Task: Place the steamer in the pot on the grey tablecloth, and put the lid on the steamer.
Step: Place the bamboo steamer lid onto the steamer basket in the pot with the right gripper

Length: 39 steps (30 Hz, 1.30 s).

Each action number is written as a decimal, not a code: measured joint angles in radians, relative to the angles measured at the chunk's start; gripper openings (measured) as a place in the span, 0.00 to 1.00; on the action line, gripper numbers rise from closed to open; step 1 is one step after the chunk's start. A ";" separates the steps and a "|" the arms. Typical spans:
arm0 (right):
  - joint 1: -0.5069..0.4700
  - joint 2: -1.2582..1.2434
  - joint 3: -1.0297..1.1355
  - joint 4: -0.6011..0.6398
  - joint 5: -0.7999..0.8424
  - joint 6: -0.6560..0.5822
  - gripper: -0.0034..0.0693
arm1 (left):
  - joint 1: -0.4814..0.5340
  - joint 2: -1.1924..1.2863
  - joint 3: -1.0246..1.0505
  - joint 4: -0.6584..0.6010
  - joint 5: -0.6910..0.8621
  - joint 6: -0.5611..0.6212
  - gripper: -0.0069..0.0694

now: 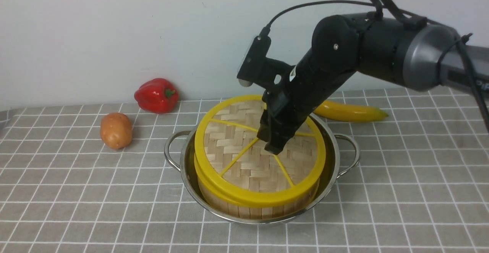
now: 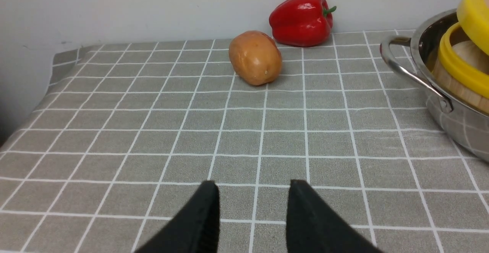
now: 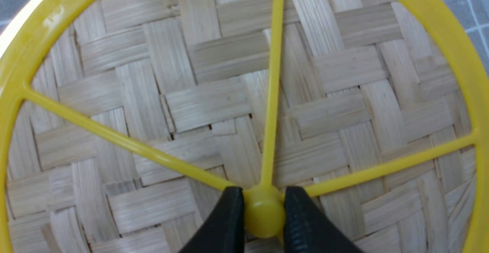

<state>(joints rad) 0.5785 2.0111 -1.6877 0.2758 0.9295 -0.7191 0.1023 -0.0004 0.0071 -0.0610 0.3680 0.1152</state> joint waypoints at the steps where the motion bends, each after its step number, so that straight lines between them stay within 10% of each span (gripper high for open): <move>1: 0.000 0.000 0.000 0.002 0.000 -0.011 0.25 | 0.000 0.000 0.000 0.000 0.000 0.000 0.41; 39: 0.000 0.012 -0.058 0.018 0.018 -0.070 0.25 | 0.000 0.000 0.000 0.000 0.000 0.000 0.41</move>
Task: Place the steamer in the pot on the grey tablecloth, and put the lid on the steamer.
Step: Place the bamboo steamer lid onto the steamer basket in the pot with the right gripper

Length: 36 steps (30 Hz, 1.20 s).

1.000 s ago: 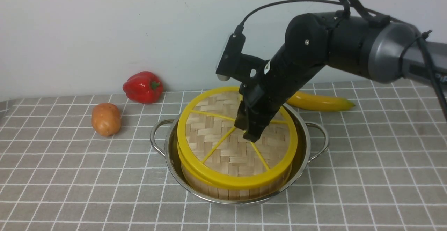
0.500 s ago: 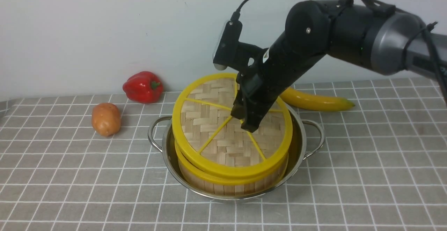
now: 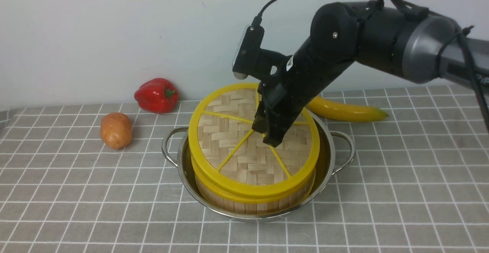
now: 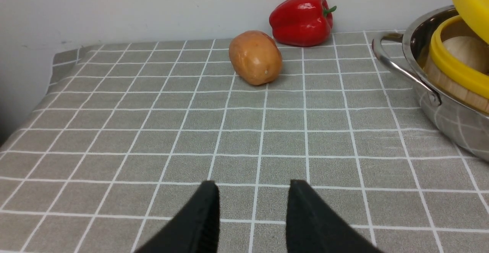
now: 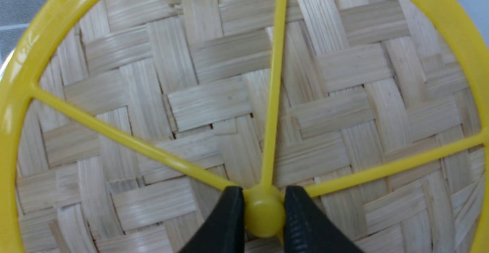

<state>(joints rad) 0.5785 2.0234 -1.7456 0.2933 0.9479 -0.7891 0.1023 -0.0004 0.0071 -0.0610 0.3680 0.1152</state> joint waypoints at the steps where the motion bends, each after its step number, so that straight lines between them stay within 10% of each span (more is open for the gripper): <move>1: 0.000 0.002 0.000 0.000 -0.002 0.000 0.25 | 0.000 0.000 0.000 0.000 0.000 0.000 0.41; 36: 0.000 0.046 0.000 0.039 -0.051 -0.031 0.25 | 0.000 0.000 0.000 0.000 0.000 0.001 0.41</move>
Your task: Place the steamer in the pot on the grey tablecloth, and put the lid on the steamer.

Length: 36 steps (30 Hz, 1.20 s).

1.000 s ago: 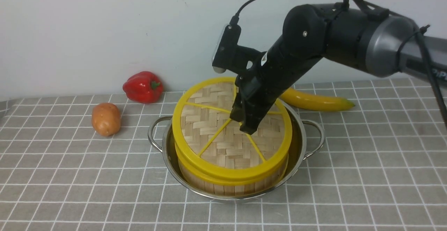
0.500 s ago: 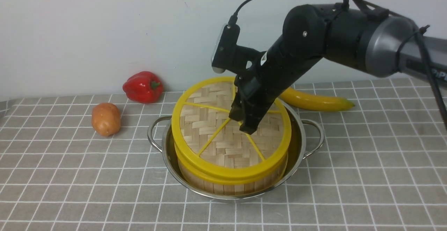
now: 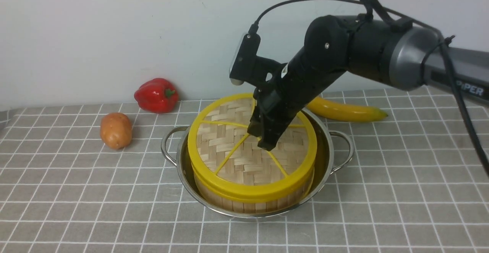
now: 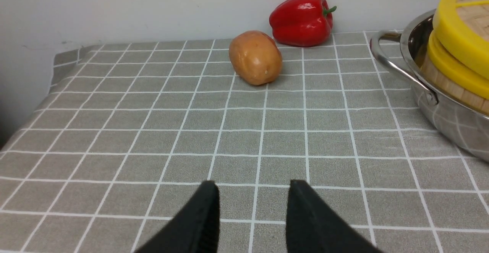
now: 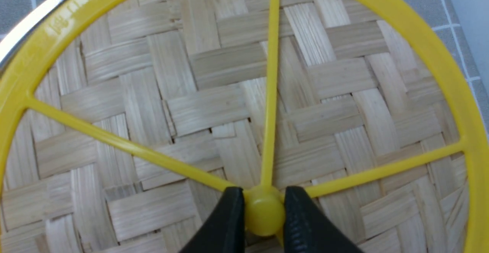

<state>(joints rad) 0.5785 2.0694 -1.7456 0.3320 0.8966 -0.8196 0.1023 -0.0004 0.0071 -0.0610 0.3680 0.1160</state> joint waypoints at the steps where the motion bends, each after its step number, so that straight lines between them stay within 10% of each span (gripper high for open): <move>1: 0.000 0.001 0.000 0.000 -0.001 0.000 0.25 | 0.000 0.000 0.000 0.000 0.000 0.000 0.41; 19: 0.000 -0.062 -0.010 -0.001 -0.063 0.014 0.65 | 0.000 0.000 0.000 0.000 0.000 0.000 0.41; 25: 0.000 -0.223 -0.041 -0.006 -0.074 0.155 0.45 | 0.000 0.000 0.000 0.000 0.000 0.000 0.41; 29: 0.000 -0.359 -0.044 -0.045 -0.078 0.286 0.07 | 0.000 0.000 0.000 0.000 0.000 0.000 0.41; 36: 0.000 -0.427 -0.044 0.013 -0.079 0.414 0.03 | 0.000 0.000 0.000 0.000 0.000 0.000 0.41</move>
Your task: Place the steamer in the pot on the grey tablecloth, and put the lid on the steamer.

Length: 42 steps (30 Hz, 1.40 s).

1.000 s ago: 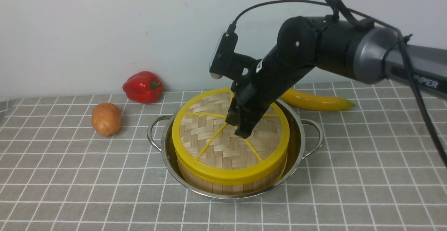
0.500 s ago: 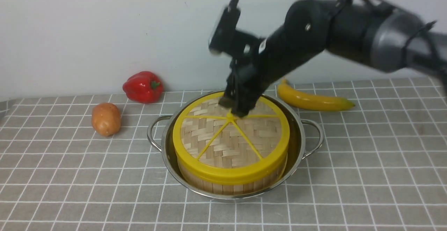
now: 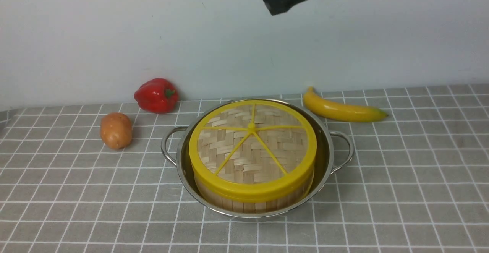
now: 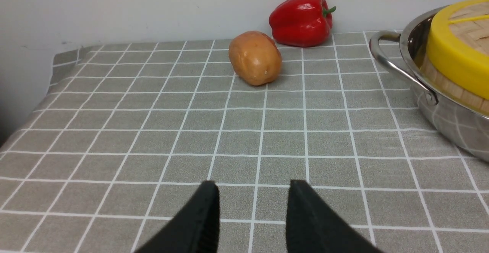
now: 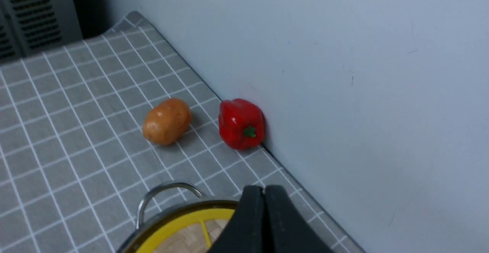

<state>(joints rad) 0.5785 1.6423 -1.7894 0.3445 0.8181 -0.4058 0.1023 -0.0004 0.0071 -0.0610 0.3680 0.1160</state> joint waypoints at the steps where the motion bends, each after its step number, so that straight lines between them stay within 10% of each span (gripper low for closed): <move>1: 0.000 0.000 0.000 0.013 0.000 0.008 0.03 | 0.000 0.000 0.000 0.000 0.000 0.000 0.41; 17: -0.071 -0.197 0.311 -0.090 0.187 0.196 0.06 | 0.000 0.000 0.000 0.000 0.000 0.000 0.41; 34: -0.568 -1.385 1.473 -0.130 -0.474 0.343 0.12 | 0.000 0.000 0.000 0.000 0.000 0.000 0.41; 42: -0.621 -1.588 1.751 -0.159 -0.562 0.346 0.15 | 0.000 0.000 0.000 0.000 0.000 0.000 0.41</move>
<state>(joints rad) -0.0423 0.0546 -0.0382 0.1857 0.2560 -0.0594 0.1023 -0.0004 0.0071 -0.0610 0.3680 0.1160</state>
